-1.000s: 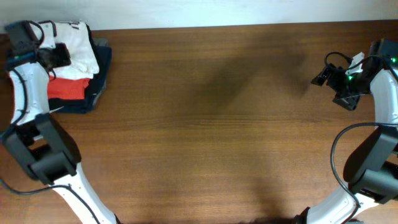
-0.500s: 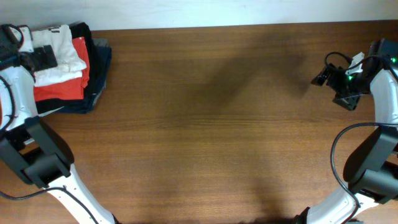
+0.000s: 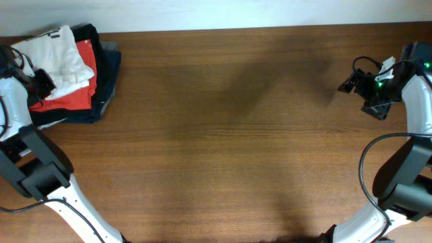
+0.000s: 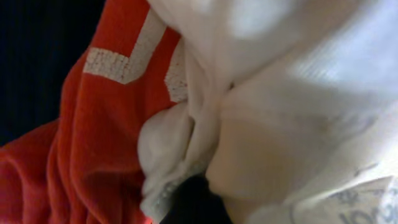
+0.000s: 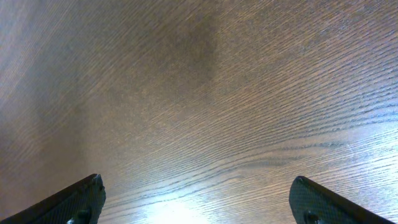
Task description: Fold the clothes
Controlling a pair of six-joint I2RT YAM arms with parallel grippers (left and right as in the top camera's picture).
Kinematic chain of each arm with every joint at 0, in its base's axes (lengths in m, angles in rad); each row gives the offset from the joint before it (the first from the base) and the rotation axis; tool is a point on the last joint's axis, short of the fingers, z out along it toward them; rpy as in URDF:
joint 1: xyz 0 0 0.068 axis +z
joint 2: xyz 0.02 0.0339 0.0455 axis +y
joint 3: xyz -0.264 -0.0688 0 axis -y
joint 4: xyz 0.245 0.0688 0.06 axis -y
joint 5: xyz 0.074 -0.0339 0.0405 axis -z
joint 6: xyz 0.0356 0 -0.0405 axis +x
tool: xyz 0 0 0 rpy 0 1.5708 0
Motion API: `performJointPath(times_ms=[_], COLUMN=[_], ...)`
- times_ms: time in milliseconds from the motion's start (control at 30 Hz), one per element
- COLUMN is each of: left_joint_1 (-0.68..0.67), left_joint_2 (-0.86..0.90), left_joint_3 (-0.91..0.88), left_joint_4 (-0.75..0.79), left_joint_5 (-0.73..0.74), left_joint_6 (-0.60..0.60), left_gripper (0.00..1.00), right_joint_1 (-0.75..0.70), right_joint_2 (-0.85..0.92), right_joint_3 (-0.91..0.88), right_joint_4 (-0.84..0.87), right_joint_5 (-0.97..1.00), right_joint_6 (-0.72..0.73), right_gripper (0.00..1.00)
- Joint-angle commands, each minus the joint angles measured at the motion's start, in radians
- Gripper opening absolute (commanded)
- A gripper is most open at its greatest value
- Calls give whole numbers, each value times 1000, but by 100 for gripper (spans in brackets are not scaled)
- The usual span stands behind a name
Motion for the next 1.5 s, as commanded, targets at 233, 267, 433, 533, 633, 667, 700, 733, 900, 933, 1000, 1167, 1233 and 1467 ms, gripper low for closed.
performJointPath(times_ms=[233,267,433,533,633,667,700,733,900,933,1000,1167,1233,1467], left_joint_1=[-16,-16,-40,-42,-53,-56,-57,-61,-69,-75,-88,-87,-93,-306], left_joint_2=[-199,-163,100,82,-72,-115,-123,-109,101,140,217,119,-14,-291], left_joint_3=[163,133,66,119,256,261,261,261,261,261,261,431,506,505], left_joint_4=[-10,-20,-15,4,21,50,53,22,-131,-146,-146,-132,-141,-568], left_joint_5=[180,176,282,427,468,485,509,518,520,567,743,899,894,26], left_joint_6=[1,0,103,99,10,-6,-6,-6,13,66,124,61,60,-29], left_gripper=[1,1,1,1,1,1,1,1,1,1,1,1,1,100], right_joint_1=[0,0,0,0,0,0,0,0,0,0,0,0,0,0], right_joint_2=[-6,-6,-6,-6,-6,-6,-6,-6,-6,-6,-6,-6,-6,-6], right_joint_3=[-1,-1,-1,-1,-1,-1,-1,-1,-1,-1,-1,-1,-1,-1], right_joint_4=[0,1,0,1,0,0,0,0,0,0,0,0,1,1], right_joint_5=[9,9,9,9,9,9,9,9,9,9,9,9,9,9], right_joint_6=[-7,-7,-7,-7,-7,-7,-7,-7,-7,-7,-7,-7,-7,-7], right_gripper=[98,98,98,98,98,98,98,98,98,98,98,98,98,98])
